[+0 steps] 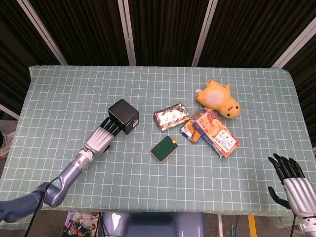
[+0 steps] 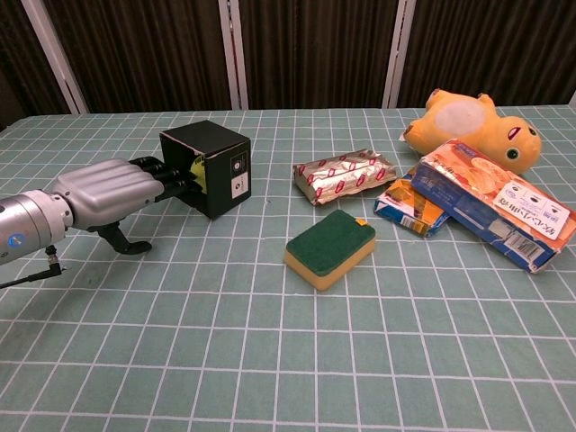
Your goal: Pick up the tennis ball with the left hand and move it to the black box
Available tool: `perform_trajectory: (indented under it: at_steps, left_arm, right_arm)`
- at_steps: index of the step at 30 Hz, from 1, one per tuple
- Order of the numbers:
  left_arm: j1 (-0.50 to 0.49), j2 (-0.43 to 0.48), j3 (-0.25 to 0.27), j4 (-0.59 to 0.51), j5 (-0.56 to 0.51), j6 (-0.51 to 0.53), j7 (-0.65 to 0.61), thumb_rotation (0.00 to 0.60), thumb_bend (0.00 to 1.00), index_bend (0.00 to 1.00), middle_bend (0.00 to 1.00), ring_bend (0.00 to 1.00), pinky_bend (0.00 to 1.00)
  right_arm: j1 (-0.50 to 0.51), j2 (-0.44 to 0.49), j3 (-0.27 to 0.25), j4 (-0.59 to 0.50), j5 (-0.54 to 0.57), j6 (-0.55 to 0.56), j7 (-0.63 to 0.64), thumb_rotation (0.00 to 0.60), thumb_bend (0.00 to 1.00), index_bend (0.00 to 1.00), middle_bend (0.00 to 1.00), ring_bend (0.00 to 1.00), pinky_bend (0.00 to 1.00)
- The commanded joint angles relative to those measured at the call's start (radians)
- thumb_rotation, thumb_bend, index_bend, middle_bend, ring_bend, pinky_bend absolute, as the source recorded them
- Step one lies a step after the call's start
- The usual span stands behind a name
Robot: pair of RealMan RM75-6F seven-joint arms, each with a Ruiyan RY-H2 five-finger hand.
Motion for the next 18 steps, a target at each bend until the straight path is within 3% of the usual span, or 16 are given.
perform_trajectory:
  at_steps: [1, 9, 18]
  left_arm:
    - [0.007, 0.013, 0.008, -0.022, 0.002, 0.010, -0.004, 0.600, 0.25, 0.00, 0.00, 0.00, 0.00]
    - [0.092, 0.169, 0.082, -0.218, 0.056, 0.125, -0.032, 0.600, 0.21, 0.00, 0.00, 0.00, 0.00]
    - [0.292, 0.431, 0.237, -0.445, 0.148, 0.379, -0.125, 0.600, 0.13, 0.00, 0.00, 0.00, 0.00]
  right_arm:
    - [-0.001, 0.000, 0.000, 0.000, -0.001, 0.001, 0.001, 0.600, 0.43, 0.00, 0.00, 0.00, 0.00]
    - [0.003, -0.004, -0.004, 0.001, -0.006, -0.010, -0.007, 0.600, 0.43, 0.00, 0.00, 0.00, 0.00]
    - [0.004, -0.011, -0.010, -0.010, -0.027, -0.009, -0.034, 0.600, 0.43, 0.00, 0.00, 0.00, 0.00]
